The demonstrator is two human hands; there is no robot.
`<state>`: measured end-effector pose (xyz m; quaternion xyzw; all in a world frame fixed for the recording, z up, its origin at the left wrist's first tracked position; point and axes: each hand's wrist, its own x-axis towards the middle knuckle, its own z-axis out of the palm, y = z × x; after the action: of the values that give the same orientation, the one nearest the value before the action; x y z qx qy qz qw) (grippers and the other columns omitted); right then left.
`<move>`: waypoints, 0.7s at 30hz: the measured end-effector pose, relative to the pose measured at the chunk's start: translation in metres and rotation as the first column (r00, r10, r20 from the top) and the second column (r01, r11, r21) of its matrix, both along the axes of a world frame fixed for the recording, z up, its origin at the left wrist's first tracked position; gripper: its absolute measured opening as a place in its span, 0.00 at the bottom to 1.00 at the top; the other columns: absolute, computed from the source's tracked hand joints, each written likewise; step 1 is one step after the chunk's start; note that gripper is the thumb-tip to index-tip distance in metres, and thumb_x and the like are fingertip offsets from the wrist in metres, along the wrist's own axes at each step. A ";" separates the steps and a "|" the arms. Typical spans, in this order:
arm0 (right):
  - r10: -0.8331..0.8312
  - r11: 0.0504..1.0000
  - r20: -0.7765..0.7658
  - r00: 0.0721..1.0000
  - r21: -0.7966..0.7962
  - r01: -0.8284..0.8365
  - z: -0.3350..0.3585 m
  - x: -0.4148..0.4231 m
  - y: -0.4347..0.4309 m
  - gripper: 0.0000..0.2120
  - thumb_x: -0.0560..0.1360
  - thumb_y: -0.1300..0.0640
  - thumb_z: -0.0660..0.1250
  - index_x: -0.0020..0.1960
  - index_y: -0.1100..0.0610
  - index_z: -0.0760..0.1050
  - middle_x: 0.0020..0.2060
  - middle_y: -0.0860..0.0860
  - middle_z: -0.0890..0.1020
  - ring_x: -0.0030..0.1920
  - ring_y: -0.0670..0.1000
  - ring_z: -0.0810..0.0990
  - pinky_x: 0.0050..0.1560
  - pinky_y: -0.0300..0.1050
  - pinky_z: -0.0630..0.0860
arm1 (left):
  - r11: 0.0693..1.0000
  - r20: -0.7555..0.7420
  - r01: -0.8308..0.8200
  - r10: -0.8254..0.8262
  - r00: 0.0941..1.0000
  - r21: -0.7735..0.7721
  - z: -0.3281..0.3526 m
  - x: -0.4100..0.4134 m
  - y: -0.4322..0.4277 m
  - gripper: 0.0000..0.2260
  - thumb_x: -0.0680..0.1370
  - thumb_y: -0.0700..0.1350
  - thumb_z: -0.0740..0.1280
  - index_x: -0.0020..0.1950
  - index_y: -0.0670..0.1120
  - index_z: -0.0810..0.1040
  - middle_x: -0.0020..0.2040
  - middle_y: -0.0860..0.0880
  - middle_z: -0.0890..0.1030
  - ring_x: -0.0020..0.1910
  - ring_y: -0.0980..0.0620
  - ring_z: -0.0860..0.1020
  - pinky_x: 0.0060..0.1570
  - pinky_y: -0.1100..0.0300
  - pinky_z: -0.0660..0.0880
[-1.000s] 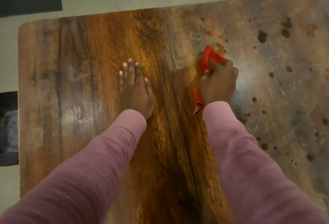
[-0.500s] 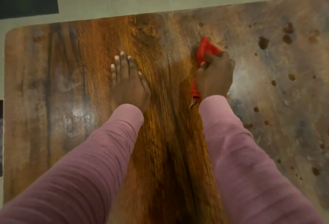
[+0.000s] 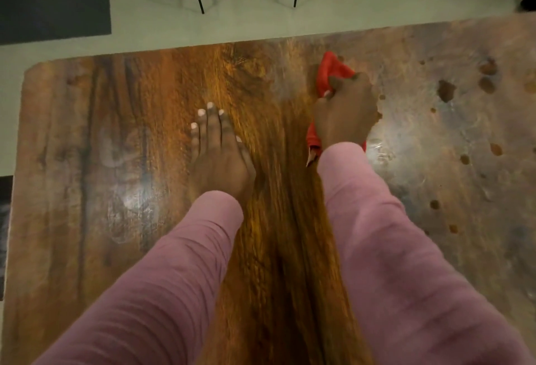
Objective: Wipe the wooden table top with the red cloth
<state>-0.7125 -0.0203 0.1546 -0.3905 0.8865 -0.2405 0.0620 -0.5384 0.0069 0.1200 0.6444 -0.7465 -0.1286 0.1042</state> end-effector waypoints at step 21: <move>0.634 0.770 -0.074 0.769 -0.032 -0.638 -0.011 0.030 -0.035 0.15 0.73 0.59 0.64 0.57 0.52 0.81 0.55 0.54 0.78 0.58 0.58 0.72 0.56 0.48 0.71 | 0.997 0.033 -0.070 0.070 0.997 0.016 0.001 -0.037 -0.053 0.24 0.83 0.46 0.46 0.77 0.39 0.47 0.79 0.42 0.46 0.77 0.46 0.43 0.75 0.54 0.39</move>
<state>-0.6827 -0.0556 0.1435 -0.6758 0.6965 -0.2183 0.1026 -0.5752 -0.0463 0.1211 0.6731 -0.7239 -0.1210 0.0910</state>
